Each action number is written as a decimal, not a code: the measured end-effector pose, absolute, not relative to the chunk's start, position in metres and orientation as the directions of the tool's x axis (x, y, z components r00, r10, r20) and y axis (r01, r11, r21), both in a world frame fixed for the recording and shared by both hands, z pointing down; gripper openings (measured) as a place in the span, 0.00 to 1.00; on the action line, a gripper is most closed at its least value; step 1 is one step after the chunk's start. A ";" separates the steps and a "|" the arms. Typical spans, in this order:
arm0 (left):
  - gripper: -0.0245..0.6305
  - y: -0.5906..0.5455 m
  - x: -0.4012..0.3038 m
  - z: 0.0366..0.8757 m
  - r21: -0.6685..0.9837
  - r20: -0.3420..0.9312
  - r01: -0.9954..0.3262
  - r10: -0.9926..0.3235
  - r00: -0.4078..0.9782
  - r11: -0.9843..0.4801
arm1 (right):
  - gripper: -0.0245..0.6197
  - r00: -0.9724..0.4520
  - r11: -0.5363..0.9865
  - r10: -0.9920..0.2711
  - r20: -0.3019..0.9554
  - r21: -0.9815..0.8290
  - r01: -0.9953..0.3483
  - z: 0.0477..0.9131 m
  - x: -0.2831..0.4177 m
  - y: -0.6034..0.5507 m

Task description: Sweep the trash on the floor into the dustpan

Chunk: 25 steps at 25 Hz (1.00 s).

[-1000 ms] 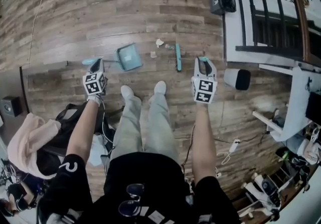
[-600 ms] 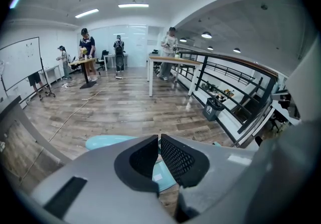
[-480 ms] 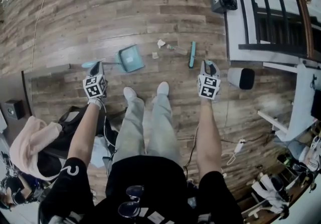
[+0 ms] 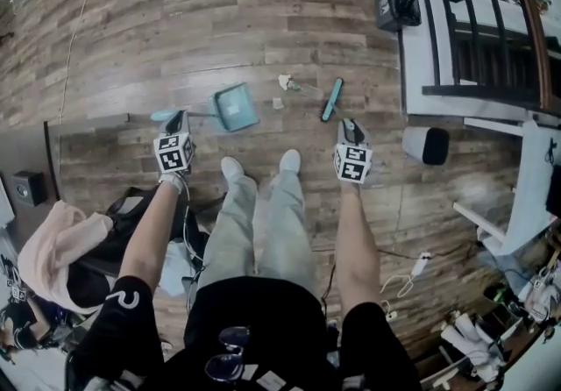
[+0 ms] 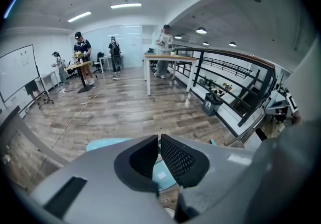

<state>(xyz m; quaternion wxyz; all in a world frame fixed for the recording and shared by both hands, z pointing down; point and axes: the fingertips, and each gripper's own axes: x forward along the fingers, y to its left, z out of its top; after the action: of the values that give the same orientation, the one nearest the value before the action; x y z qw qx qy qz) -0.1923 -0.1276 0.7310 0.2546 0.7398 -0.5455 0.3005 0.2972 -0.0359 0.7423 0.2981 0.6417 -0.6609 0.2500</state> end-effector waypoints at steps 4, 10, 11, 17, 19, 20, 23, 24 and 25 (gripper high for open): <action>0.06 -0.128 -0.190 0.729 0.042 0.722 -0.956 -0.653 0.229 -0.289 | 0.19 -0.046 0.118 -0.687 0.725 0.050 -0.992 0.748 0.278 -0.038; 0.06 -0.127 -0.188 0.728 0.048 0.715 -0.953 -0.656 0.243 -0.300 | 0.20 -0.110 0.210 -0.666 0.738 0.044 -0.977 0.752 0.249 -0.036; 0.06 -0.127 -0.187 0.728 0.050 0.715 -0.952 -0.655 0.245 -0.301 | 0.20 -0.115 0.213 -0.664 0.738 0.040 -0.976 0.752 0.247 -0.036; 0.06 -0.123 -0.186 0.727 0.069 0.707 -0.952 -0.659 0.257 -0.297 | 0.20 -0.143 0.218 -0.671 0.727 0.009 -0.976 0.753 0.227 -0.037; 0.06 -0.122 -0.186 0.727 0.074 0.701 -0.952 -0.664 0.261 -0.296 | 0.21 -0.149 0.201 -0.679 0.719 -0.013 -0.980 0.753 0.222 -0.037; 0.06 -0.123 -0.185 0.727 0.077 0.698 -0.952 -0.666 0.263 -0.296 | 0.21 -0.153 0.193 -0.684 0.714 -0.026 -0.981 0.753 0.220 -0.038; 0.06 -0.123 -0.183 0.726 0.084 0.692 -0.951 -0.670 0.269 -0.296 | 0.22 -0.169 0.186 -0.693 0.701 -0.053 -0.981 0.755 0.212 -0.041; 0.06 -0.123 -0.183 0.726 0.085 0.690 -0.951 -0.670 0.272 -0.298 | 0.22 -0.180 0.194 -0.694 0.697 -0.060 -0.979 0.755 0.207 -0.042; 0.06 -0.123 -0.182 0.726 0.087 0.689 -0.950 -0.670 0.275 -0.300 | 0.22 -0.192 0.203 -0.695 0.693 -0.068 -0.977 0.755 0.202 -0.043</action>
<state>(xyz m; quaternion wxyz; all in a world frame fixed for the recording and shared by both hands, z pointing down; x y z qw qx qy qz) -0.1825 -0.1227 0.7257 0.2527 0.7573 -0.5349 0.2767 0.2018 -0.0431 0.7554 0.2705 0.5750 -0.7269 0.2605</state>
